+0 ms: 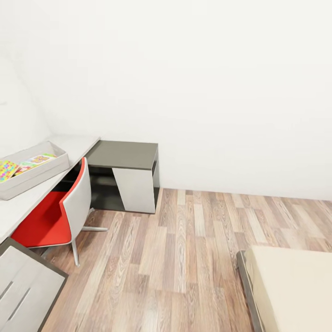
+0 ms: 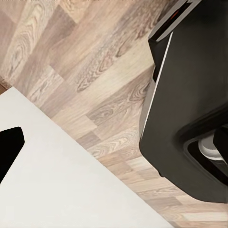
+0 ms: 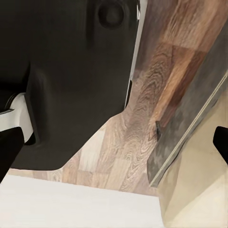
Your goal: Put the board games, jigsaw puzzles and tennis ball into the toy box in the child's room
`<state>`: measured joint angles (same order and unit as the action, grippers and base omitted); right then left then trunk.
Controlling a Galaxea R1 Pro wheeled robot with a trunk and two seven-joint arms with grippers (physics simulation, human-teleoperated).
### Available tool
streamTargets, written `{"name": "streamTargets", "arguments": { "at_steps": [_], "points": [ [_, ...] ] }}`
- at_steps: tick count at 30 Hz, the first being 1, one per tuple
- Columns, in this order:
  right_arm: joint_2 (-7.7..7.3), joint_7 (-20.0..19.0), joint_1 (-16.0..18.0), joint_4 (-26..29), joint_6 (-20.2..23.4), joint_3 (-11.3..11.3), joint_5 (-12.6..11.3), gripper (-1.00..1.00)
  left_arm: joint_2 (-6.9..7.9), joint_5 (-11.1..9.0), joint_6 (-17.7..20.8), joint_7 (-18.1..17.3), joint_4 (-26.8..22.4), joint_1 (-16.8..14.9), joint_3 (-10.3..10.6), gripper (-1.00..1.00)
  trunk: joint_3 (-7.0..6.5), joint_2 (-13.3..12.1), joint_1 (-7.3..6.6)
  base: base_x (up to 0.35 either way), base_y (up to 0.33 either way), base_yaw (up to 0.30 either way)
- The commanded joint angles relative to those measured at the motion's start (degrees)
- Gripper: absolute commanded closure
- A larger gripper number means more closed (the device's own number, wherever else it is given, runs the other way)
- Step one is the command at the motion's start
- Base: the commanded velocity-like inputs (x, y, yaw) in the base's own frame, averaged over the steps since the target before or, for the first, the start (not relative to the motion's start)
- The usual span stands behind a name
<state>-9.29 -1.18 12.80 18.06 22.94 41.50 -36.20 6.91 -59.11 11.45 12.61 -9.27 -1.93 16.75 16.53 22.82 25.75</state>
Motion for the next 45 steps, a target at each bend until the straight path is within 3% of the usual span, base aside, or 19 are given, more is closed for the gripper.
{"name": "streamTargets", "arguments": {
  "at_steps": [1,8,21,45],
  "points": [
    [-0.05,-0.1,0.0,0.1,0.2,0.2,0.1,-1.0,0.04,-0.5,0.2,0.4,-0.2,0.0,0.5,-1.0,0.0,0.1,0.03,0.0,0.0,0.0],
    [-0.12,-0.3,0.0,0.0,-0.4,0.3,0.6,-1.0,0.04,-0.5,0.2,0.4,-0.1,0.1,0.5,-1.0,-0.66,0.1,0.03,0.0,0.0,0.0],
    [-0.22,-0.3,-0.6,-0.3,-0.7,0.3,3.7,-1.0,0.04,-0.5,0.2,0.4,-0.1,0.1,0.5,-1.0,-1.88,0.1,0.03,0.0,0.0,0.0],
    [-0.19,-0.2,-0.6,-0.5,0.1,0.2,4.1,-1.0,0.04,-0.5,0.2,0.4,-0.1,0.1,0.5,-1.0,-4.15,0.1,0.03,0.0,0.0,0.0]
  ]
}}
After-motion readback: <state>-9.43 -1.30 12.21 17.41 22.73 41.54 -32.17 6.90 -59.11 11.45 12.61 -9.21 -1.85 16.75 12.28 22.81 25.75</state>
